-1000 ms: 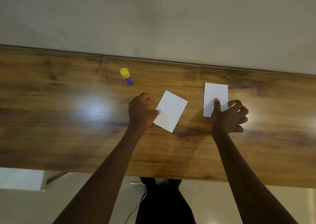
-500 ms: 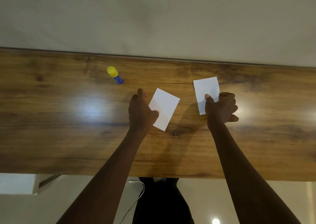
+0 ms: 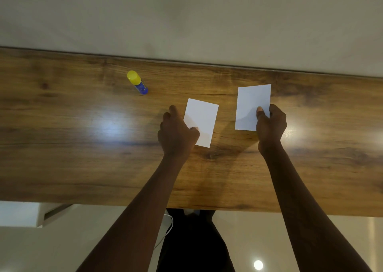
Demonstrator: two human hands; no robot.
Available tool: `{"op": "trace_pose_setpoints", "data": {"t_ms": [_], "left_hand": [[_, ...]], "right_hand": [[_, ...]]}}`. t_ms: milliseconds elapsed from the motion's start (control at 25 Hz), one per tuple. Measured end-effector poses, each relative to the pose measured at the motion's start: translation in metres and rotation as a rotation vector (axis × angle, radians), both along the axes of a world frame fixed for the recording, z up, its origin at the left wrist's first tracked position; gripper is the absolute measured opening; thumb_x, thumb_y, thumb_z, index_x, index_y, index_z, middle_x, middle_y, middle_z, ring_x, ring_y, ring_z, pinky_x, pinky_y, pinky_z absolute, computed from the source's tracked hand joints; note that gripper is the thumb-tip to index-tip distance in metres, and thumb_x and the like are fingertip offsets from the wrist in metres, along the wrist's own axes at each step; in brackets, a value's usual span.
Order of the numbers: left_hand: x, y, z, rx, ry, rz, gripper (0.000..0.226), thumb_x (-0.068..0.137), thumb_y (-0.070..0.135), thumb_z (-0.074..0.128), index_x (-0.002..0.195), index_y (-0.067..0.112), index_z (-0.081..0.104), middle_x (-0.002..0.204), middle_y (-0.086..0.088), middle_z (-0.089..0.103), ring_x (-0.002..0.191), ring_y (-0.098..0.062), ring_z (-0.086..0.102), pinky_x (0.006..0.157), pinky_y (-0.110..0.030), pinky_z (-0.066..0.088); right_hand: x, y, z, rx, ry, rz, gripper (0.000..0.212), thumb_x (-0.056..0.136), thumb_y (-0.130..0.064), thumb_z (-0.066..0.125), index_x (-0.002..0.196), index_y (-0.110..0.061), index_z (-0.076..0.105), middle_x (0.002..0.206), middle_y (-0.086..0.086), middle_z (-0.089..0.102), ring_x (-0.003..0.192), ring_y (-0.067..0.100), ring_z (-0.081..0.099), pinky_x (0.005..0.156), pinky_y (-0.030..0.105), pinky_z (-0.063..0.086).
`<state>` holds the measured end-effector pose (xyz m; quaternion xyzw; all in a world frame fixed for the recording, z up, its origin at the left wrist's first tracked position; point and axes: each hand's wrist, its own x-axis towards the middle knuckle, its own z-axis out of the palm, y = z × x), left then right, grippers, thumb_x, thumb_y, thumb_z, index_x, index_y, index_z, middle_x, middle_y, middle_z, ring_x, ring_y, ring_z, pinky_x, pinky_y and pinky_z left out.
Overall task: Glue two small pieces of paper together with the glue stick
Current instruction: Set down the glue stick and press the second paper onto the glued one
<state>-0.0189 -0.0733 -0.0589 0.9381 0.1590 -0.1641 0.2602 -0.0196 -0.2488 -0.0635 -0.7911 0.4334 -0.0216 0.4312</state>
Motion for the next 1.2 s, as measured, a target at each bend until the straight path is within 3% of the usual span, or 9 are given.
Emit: {"op": "trace_pose_setpoints", "data": {"t_ms": [200,320,480,680,880,1040,1200], "left_hand": [[-0.001,-0.016,0.003,-0.077,0.004,0.081,0.049,0.082,0.026,0.063,0.12,0.003,0.042,0.121,-0.014,0.057,0.11,-0.028,0.057,0.087,-0.035,0.049],[0.001,-0.022,0.006,-0.163,-0.018,0.094,0.033,0.087,0.018,0.057,0.113,0.0,0.05,0.114,-0.015,0.062,0.105,-0.028,0.06,0.087,-0.031,0.049],[0.004,-0.02,0.01,-0.365,-0.014,0.211,0.016,0.087,0.004,0.05,0.102,-0.002,0.054,0.101,-0.018,0.064,0.094,-0.029,0.062,0.078,-0.031,0.05],[0.006,-0.008,0.01,-0.517,0.092,0.379,0.017,0.086,0.002,0.047,0.097,0.001,0.059,0.102,-0.018,0.065,0.094,-0.031,0.062,0.084,-0.039,0.054],[0.005,0.001,0.007,-0.502,0.06,0.324,0.02,0.088,0.007,0.048,0.1,0.002,0.063,0.103,-0.014,0.067,0.084,-0.014,0.055,0.065,-0.02,0.046],[0.006,0.005,0.006,-0.555,0.058,0.296,0.021,0.088,0.009,0.05,0.103,0.004,0.063,0.103,-0.013,0.067,0.082,-0.013,0.055,0.068,-0.023,0.046],[0.006,0.006,0.005,-0.559,0.041,0.28,0.022,0.087,0.009,0.052,0.106,0.005,0.063,0.106,-0.012,0.067,0.091,-0.014,0.058,0.081,-0.029,0.05]], "right_hand": [[0.003,0.006,0.005,0.078,-0.089,0.078,0.027,0.088,-0.019,0.051,0.112,-0.006,0.051,0.117,0.01,0.058,0.091,0.012,0.051,0.068,0.014,0.044],[0.004,0.013,0.006,0.08,-0.11,0.147,0.028,0.087,-0.02,0.055,0.111,-0.006,0.051,0.116,0.01,0.058,0.089,0.012,0.051,0.062,0.008,0.039],[0.002,0.027,0.002,0.111,-0.112,0.169,0.027,0.086,-0.019,0.056,0.109,-0.006,0.052,0.114,0.01,0.059,0.088,0.012,0.052,0.06,0.01,0.04],[-0.004,0.039,-0.001,0.135,-0.112,0.173,0.026,0.086,-0.018,0.056,0.109,-0.006,0.052,0.114,0.01,0.059,0.091,0.014,0.053,0.064,0.014,0.043],[-0.005,0.053,-0.003,0.126,-0.086,0.182,0.028,0.085,-0.019,0.057,0.108,-0.005,0.053,0.114,0.012,0.06,0.091,0.016,0.054,0.073,0.024,0.049],[-0.006,0.062,-0.004,0.108,-0.086,0.175,0.026,0.083,-0.018,0.059,0.104,-0.003,0.056,0.11,0.012,0.062,0.086,0.013,0.054,0.062,0.014,0.044],[-0.006,0.068,-0.004,0.118,-0.072,0.162,0.025,0.083,-0.018,0.06,0.102,-0.002,0.059,0.109,0.013,0.064,0.085,0.014,0.055,0.067,0.022,0.047]]}}
